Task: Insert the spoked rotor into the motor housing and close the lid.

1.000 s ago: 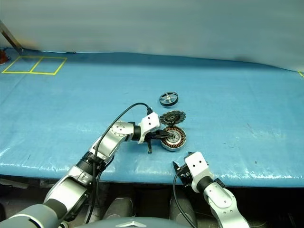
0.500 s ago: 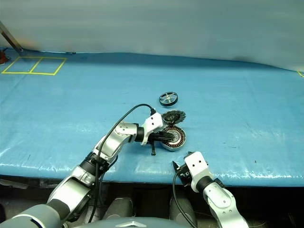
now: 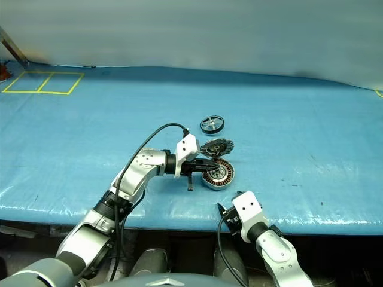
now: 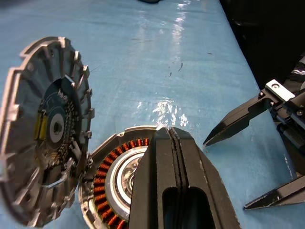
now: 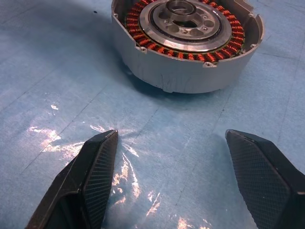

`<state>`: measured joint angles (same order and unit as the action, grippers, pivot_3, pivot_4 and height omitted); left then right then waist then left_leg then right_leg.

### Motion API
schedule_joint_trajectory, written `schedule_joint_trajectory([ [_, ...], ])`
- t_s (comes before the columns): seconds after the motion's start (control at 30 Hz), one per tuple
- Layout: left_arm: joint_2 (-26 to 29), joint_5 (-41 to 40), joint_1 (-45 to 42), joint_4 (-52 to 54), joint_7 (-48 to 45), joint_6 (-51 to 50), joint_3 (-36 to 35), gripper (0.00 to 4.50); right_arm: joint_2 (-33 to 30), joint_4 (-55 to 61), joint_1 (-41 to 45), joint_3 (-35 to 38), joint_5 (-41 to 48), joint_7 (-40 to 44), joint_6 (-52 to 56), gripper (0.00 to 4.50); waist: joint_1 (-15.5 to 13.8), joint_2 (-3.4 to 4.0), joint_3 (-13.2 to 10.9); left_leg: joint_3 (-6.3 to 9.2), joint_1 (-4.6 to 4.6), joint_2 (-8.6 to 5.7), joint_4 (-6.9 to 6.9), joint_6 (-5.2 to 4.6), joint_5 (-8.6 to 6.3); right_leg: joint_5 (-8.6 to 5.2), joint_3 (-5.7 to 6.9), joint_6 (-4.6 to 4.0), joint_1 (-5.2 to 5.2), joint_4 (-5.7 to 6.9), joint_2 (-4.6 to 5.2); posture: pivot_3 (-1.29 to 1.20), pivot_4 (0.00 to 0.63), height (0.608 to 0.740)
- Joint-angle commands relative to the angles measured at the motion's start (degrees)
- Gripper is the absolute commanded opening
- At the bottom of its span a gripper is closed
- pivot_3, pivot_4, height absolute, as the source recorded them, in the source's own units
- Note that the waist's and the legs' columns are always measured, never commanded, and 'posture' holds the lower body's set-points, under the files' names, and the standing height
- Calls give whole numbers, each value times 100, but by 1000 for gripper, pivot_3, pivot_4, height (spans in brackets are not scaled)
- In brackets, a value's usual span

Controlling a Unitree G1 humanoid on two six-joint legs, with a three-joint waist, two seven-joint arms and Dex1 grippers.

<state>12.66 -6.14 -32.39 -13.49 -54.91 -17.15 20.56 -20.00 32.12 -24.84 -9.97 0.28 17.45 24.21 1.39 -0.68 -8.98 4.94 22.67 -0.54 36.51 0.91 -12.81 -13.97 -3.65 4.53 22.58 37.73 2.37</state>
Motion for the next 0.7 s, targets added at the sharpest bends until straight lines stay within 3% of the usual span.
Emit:
schedule_joint_trajectory([
  [0.03,-23,384,-167,-326,487,-76,20,12,-19,-24,55,-68,-40,36,20,3801,3,-1,0,0,1,0,2,0,0,1,0,1,1,0,0,0,150,740],
  [0.7,-292,717,-167,-603,179,285,504,12,-38,38,-42,-118,-63,-26,45,3801,-9,-1,0,0,3,-1,-1,-1,-1,1,1,2,0,-2,0,0,150,740],
])
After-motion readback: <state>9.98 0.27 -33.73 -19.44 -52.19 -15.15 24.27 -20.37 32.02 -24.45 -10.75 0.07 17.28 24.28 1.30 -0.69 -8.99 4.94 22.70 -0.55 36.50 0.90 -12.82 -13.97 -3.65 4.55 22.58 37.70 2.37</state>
